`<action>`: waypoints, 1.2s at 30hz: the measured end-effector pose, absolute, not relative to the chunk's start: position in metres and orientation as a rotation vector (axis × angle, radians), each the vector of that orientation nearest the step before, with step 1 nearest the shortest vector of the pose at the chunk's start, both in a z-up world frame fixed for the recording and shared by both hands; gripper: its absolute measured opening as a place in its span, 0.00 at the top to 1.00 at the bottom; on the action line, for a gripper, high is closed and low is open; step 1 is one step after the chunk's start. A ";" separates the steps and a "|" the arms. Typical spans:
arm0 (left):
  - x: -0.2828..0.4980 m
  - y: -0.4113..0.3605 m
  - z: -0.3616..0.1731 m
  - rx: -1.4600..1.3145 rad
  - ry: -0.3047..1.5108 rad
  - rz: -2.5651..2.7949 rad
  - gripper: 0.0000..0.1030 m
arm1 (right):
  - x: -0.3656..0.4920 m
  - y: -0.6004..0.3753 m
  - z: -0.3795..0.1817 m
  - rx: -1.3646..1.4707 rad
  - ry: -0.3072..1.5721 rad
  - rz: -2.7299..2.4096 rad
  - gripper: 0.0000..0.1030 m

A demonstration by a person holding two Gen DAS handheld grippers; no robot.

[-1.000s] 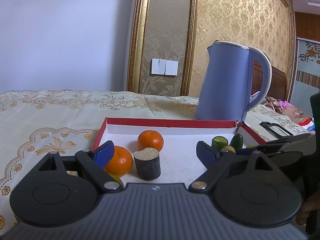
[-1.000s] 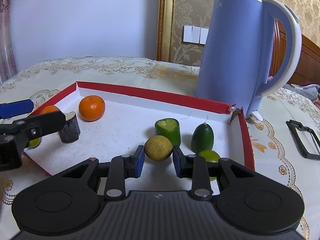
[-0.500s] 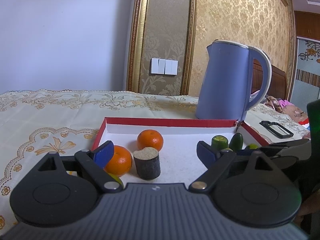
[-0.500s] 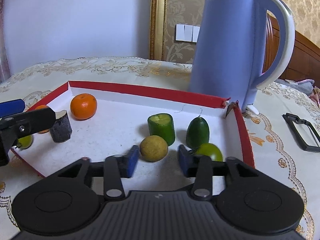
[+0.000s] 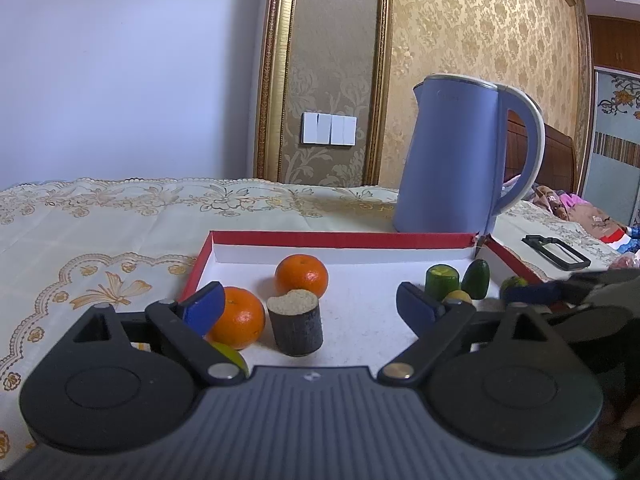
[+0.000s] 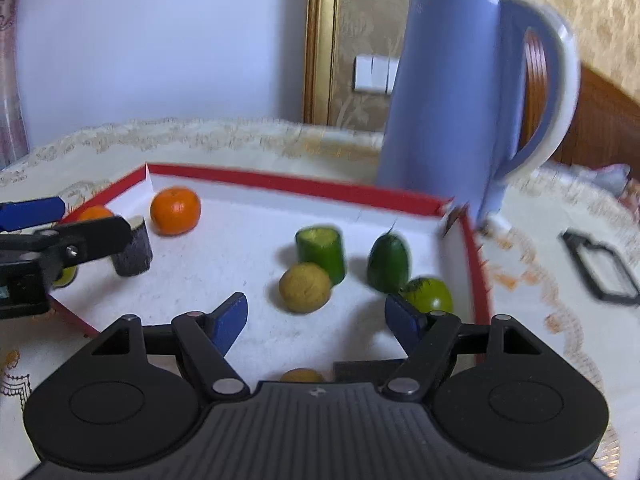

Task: Organize fruits

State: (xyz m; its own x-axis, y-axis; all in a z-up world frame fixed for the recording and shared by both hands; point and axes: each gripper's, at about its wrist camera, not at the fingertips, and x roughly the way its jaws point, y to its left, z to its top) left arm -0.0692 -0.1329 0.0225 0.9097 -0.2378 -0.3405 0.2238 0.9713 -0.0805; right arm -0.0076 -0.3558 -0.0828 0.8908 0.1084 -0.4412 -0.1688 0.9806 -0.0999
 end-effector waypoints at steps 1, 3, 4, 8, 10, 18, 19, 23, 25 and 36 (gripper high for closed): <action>-0.069 -0.133 0.022 -0.039 0.356 -0.238 0.11 | -0.012 -0.357 -0.081 -0.152 0.422 0.130 0.25; -0.069 -0.133 0.022 -0.038 0.357 -0.239 0.11 | -0.024 -0.361 -0.074 -0.179 0.347 0.080 0.20; -0.069 -0.133 0.022 -0.037 0.357 -0.238 0.11 | -0.029 -0.364 -0.071 -0.180 0.310 0.060 0.20; -0.069 -0.133 0.022 -0.035 0.355 -0.237 0.10 | -0.055 -0.383 -0.063 -0.192 0.145 -0.058 0.04; -0.069 -0.133 0.022 -0.034 0.353 -0.237 0.10 | -0.062 -0.394 -0.065 -0.205 0.110 -0.099 0.02; -0.071 -0.136 0.022 -0.012 0.336 -0.231 0.02 | -0.063 -0.449 -0.076 -0.047 0.190 -0.176 0.02; -0.071 -0.137 0.022 -0.008 0.334 -0.231 0.00 | -0.061 -0.454 -0.076 -0.016 0.197 -0.179 0.01; -0.076 -0.141 0.025 0.007 0.313 -0.237 0.00 | -0.048 -0.472 -0.080 0.069 0.296 -0.226 0.00; -0.079 -0.143 0.026 0.017 0.302 -0.243 0.00 | -0.037 -0.478 -0.085 0.094 0.379 -0.260 0.00; -0.086 -0.158 0.025 0.110 0.268 -0.217 0.00 | -0.042 -0.492 -0.091 0.208 0.407 -0.173 0.00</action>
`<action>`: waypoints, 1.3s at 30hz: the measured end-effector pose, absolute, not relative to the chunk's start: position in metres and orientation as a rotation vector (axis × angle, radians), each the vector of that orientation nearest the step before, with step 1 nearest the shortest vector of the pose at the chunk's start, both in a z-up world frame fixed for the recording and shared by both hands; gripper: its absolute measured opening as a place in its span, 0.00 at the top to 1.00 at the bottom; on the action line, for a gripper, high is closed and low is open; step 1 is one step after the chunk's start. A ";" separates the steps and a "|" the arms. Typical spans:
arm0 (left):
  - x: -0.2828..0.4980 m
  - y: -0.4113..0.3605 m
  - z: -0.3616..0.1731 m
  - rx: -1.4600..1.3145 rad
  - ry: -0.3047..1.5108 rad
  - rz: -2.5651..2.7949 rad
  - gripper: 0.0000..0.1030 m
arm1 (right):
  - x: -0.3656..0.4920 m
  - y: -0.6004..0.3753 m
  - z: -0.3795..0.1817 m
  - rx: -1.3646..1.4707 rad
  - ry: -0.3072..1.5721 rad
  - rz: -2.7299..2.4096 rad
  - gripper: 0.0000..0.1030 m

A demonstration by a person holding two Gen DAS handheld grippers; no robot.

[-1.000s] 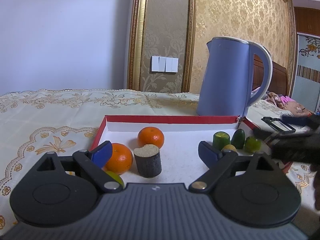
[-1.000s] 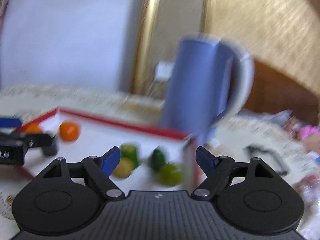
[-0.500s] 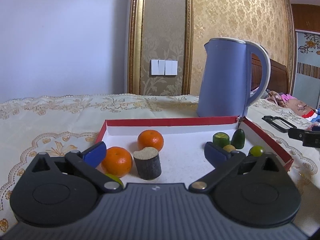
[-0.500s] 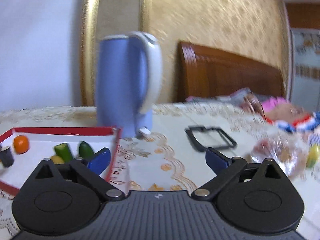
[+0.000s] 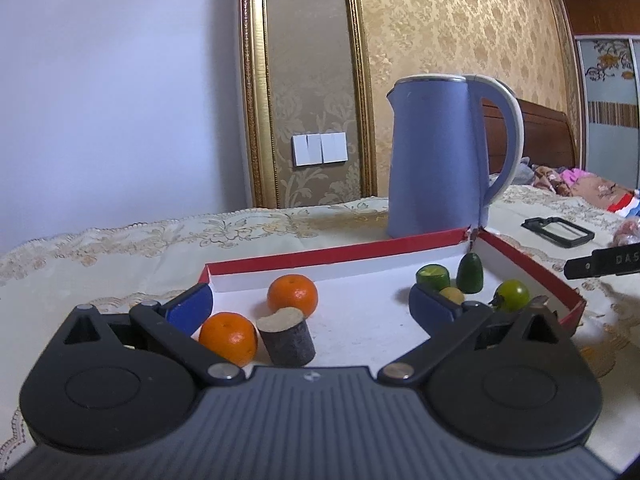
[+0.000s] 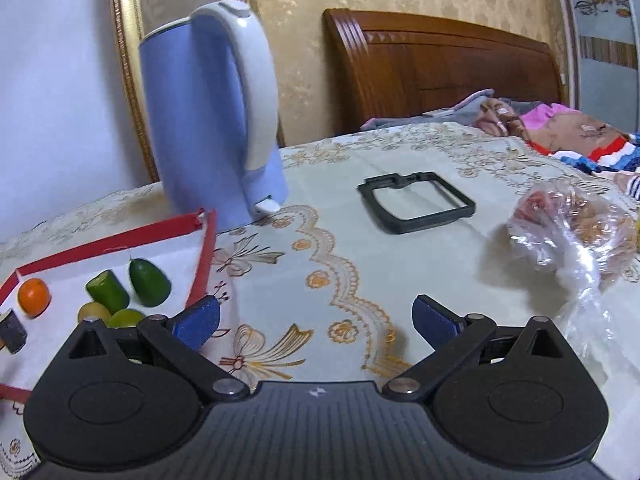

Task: Organize fruits

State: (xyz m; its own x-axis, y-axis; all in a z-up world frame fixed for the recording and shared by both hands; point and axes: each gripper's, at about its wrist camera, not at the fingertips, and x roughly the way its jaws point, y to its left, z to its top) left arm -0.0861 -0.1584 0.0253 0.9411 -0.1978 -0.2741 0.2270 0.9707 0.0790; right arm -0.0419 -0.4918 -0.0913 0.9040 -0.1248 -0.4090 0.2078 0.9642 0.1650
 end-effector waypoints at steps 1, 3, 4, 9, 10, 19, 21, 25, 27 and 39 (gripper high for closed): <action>-0.086 -0.158 0.025 0.110 0.268 -0.215 0.00 | -0.042 -0.490 -0.091 0.202 0.411 -0.169 0.00; -0.085 -0.159 0.025 0.112 0.271 -0.204 0.00 | -0.041 -0.490 -0.091 0.197 0.415 -0.162 0.00; -0.085 -0.159 0.025 0.113 0.271 -0.197 0.00 | -0.041 -0.490 -0.091 0.200 0.416 -0.158 0.00; -0.086 -0.159 0.025 0.117 0.279 -0.179 0.00 | -0.042 -0.494 -0.091 0.234 0.420 -0.146 0.00; -0.085 -0.159 0.025 0.114 0.288 -0.180 0.00 | -0.042 -0.495 -0.092 0.238 0.419 -0.144 0.00; -0.078 -0.155 0.022 0.092 0.343 -0.154 0.00 | -0.042 -0.495 -0.092 0.244 0.417 -0.141 0.00; -0.078 -0.155 0.021 0.094 0.345 -0.150 0.00 | -0.042 -0.495 -0.092 0.243 0.418 -0.139 0.00; -0.075 -0.155 0.021 0.098 0.364 -0.120 0.00 | -0.042 -0.495 -0.091 0.245 0.418 -0.130 0.00; -0.073 -0.155 0.020 0.102 0.391 -0.093 0.00 | -0.042 -0.495 -0.091 0.247 0.418 -0.128 0.00; -0.075 -0.156 0.017 0.132 0.394 -0.069 0.00 | -0.042 -0.494 -0.092 0.245 0.418 -0.123 0.00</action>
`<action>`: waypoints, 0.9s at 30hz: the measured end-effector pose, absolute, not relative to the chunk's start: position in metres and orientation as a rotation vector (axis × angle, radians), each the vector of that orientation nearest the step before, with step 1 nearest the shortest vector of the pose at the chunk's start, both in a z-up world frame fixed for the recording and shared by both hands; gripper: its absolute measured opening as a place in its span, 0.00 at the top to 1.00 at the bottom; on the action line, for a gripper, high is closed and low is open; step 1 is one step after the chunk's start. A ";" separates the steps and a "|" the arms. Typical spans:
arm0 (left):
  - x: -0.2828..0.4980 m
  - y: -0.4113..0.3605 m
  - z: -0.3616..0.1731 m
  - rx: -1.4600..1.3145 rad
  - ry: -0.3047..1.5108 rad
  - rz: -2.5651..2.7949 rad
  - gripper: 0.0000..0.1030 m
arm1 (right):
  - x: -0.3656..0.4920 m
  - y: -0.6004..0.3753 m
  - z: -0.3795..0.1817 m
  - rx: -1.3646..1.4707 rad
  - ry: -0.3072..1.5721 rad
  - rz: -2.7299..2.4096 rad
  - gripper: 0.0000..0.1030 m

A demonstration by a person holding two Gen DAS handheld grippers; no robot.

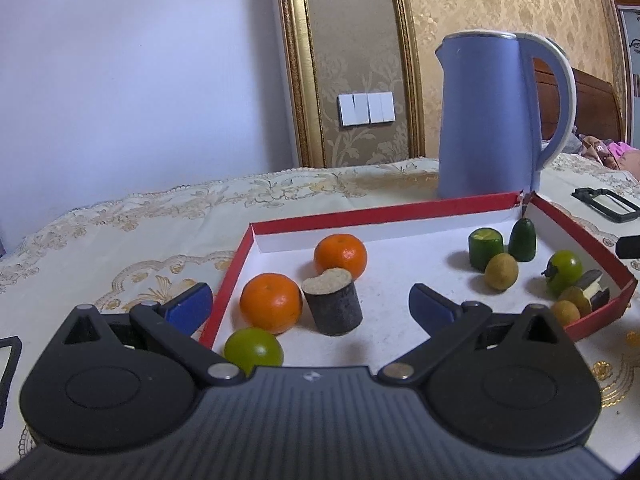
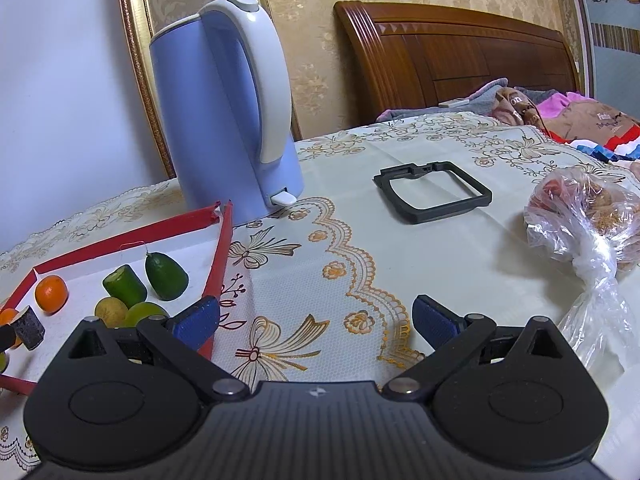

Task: Organize fruits

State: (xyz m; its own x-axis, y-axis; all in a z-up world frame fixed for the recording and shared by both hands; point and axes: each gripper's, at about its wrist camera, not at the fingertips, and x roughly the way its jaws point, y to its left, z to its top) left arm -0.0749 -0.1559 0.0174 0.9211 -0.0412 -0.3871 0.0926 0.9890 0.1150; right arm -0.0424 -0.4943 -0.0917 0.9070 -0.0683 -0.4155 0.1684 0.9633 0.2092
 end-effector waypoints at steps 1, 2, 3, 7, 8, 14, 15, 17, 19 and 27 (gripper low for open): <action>-0.075 -0.156 0.017 0.131 0.400 -0.076 0.00 | -0.042 -0.494 -0.092 0.245 0.418 -0.124 0.00; -0.074 -0.155 0.017 0.128 0.407 -0.082 0.00 | -0.042 -0.494 -0.092 0.245 0.418 -0.124 0.00; -0.074 -0.155 0.017 0.125 0.413 -0.088 0.00 | -0.042 -0.494 -0.092 0.245 0.418 -0.123 0.00; -0.074 -0.154 0.016 0.117 0.417 -0.096 0.00 | -0.042 -0.494 -0.092 0.243 0.419 -0.122 0.00; -0.074 -0.154 0.016 0.116 0.415 -0.095 0.00 | -0.042 -0.494 -0.092 0.242 0.419 -0.121 0.00; -0.073 -0.155 0.016 0.115 0.419 -0.090 0.00 | -0.042 -0.493 -0.092 0.243 0.418 -0.121 0.00; -0.074 -0.155 0.016 0.116 0.417 -0.091 0.00 | -0.042 -0.493 -0.092 0.243 0.418 -0.121 0.00; -0.074 -0.155 0.016 0.119 0.412 -0.091 0.00 | -0.042 -0.493 -0.092 0.244 0.419 -0.121 0.00; -0.075 -0.156 0.016 0.121 0.409 -0.094 0.00 | -0.042 -0.493 -0.092 0.244 0.419 -0.121 0.00; -0.075 -0.156 0.016 0.123 0.409 -0.092 0.00 | -0.042 -0.493 -0.092 0.244 0.419 -0.120 0.00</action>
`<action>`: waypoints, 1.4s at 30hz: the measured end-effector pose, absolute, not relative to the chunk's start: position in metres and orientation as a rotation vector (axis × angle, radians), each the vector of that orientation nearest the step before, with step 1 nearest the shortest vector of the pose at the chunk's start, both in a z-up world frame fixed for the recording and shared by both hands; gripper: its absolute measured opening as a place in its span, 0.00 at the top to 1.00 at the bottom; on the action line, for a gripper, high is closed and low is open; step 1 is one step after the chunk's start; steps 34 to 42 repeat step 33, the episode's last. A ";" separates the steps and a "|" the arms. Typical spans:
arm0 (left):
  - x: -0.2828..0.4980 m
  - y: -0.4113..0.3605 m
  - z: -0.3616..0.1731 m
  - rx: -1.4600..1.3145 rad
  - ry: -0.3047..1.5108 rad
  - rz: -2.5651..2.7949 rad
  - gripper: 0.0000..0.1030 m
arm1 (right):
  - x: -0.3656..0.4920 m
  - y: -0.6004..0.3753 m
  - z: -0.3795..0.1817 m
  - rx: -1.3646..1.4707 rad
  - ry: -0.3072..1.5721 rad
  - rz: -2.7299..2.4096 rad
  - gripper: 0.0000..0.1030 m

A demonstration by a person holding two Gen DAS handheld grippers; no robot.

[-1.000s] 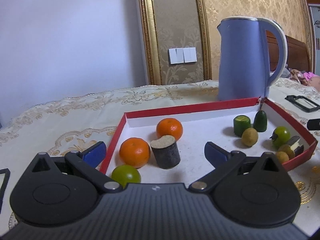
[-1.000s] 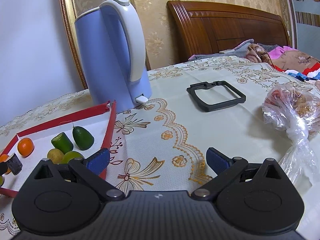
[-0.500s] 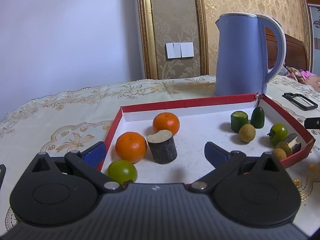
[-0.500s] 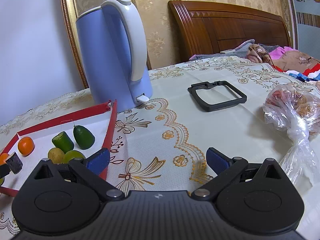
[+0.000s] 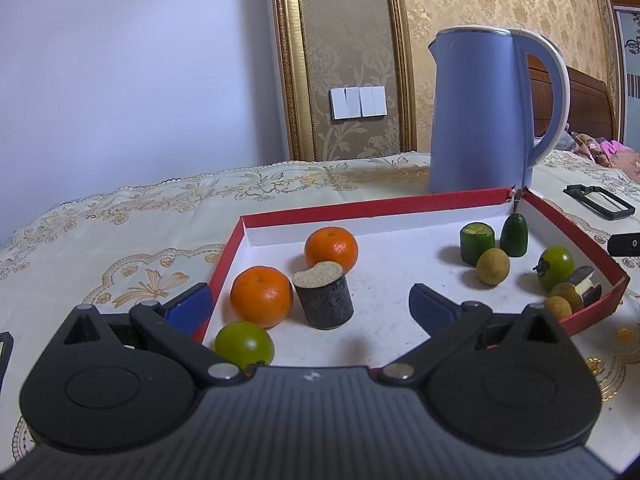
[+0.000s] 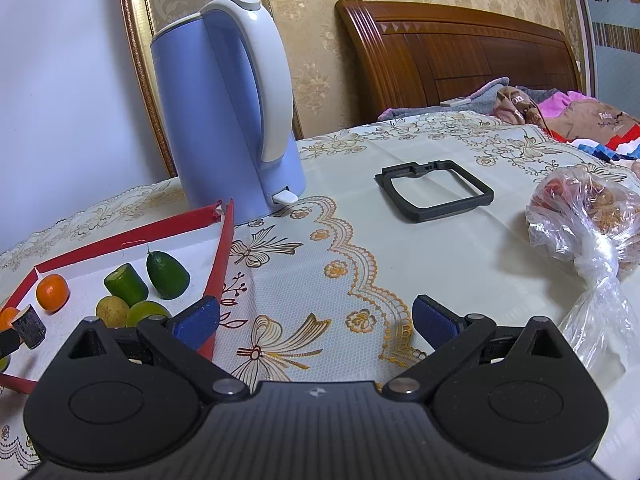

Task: Organize fruits

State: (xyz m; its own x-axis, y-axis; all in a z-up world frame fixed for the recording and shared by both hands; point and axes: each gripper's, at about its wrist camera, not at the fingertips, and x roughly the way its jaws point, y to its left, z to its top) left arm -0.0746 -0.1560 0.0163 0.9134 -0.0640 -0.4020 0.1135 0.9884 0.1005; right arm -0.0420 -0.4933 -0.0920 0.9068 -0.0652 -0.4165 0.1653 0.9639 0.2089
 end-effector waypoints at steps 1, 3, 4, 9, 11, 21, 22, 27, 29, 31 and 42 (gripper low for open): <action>-0.075 -0.156 0.017 0.123 0.409 -0.093 0.00 | -0.042 -0.493 -0.092 0.243 0.420 -0.120 0.00; -0.075 -0.156 0.017 0.124 0.408 -0.091 0.00 | -0.042 -0.493 -0.092 0.243 0.419 -0.120 0.00; -0.075 -0.156 0.017 0.124 0.409 -0.092 0.00 | -0.042 -0.494 -0.092 0.244 0.420 -0.120 0.00; -0.075 -0.156 0.017 0.125 0.408 -0.092 0.00 | -0.042 -0.493 -0.092 0.244 0.420 -0.120 0.00; -0.075 -0.156 0.017 0.125 0.409 -0.095 0.00 | -0.042 -0.493 -0.092 0.245 0.420 -0.121 0.00; -0.076 -0.157 0.017 0.131 0.409 -0.100 0.00 | -0.042 -0.494 -0.092 0.246 0.421 -0.120 0.00; -0.077 -0.157 0.017 0.132 0.408 -0.101 0.00 | -0.042 -0.493 -0.092 0.246 0.421 -0.120 0.00; -0.086 -0.160 0.018 0.154 0.359 -0.081 0.00 | -0.042 -0.494 -0.092 0.247 0.421 -0.120 0.00; -0.091 -0.160 0.019 0.152 0.342 -0.055 0.00 | -0.042 -0.493 -0.092 0.247 0.422 -0.119 0.00; -0.089 -0.158 0.019 0.142 0.358 -0.055 0.00 | -0.041 -0.493 -0.093 0.247 0.423 -0.119 0.00; -0.087 -0.156 0.018 0.137 0.373 -0.054 0.00 | -0.041 -0.492 -0.094 0.247 0.424 -0.117 0.00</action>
